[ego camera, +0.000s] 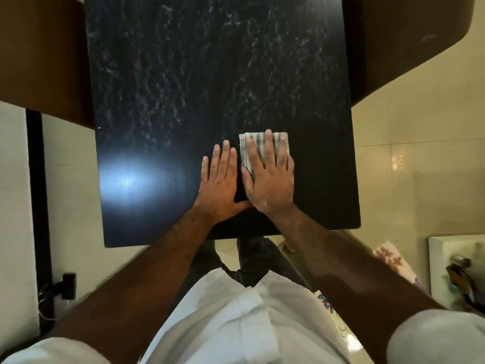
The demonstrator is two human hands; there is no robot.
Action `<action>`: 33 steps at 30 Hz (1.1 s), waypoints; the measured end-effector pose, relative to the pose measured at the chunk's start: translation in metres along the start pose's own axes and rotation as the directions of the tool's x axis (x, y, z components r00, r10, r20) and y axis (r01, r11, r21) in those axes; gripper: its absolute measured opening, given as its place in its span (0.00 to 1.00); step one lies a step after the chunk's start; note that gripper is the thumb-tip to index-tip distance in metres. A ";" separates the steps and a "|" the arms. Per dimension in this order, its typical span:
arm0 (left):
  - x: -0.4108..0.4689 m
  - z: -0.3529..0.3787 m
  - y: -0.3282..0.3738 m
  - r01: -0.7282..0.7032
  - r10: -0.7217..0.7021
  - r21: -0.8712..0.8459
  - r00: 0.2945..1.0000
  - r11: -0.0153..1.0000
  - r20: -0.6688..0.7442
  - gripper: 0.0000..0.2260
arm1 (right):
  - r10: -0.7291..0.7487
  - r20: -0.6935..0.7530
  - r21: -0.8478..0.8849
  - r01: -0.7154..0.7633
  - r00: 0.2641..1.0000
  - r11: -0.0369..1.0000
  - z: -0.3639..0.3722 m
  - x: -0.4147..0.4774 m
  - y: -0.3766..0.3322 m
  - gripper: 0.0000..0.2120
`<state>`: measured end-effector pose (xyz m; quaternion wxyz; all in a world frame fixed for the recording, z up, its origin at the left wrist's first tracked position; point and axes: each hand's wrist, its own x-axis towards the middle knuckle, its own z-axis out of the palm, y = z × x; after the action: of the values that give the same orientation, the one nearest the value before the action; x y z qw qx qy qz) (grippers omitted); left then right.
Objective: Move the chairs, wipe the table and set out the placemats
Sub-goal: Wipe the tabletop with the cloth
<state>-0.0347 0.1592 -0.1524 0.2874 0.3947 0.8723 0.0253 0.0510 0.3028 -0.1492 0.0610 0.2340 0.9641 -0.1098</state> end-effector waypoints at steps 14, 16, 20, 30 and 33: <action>-0.045 -0.017 -0.109 0.167 -0.167 0.023 0.986 0.986 0.004 0.67 | 0.283 -0.010 -0.025 -0.284 0.959 0.959 -0.005 0.038 -0.020 0.35; -0.046 -0.017 -0.109 0.156 -0.156 0.023 0.988 0.987 -0.013 0.66 | 0.192 -0.022 -0.044 -0.193 0.981 0.980 0.002 0.046 -0.055 0.35; -0.049 -0.014 -0.121 0.108 -0.106 0.035 0.993 0.994 -0.049 0.64 | 0.047 -0.012 -0.058 -0.047 0.999 0.997 0.017 0.025 -0.117 0.35; -0.079 -0.015 -0.211 0.005 0.002 0.076 0.995 0.997 -0.096 0.61 | 0.350 0.047 -0.050 -0.347 0.936 0.936 0.014 -0.017 -0.099 0.37; -0.083 -0.014 -0.226 -0.034 0.043 0.084 0.993 0.996 -0.110 0.60 | 0.449 0.015 -0.007 -0.449 0.893 0.893 0.018 0.010 -0.127 0.37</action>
<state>-0.1511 -0.0525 -0.1617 0.2214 0.4210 0.8794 0.0172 -0.0157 0.1933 -0.1449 0.0927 0.4494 0.8836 -0.0932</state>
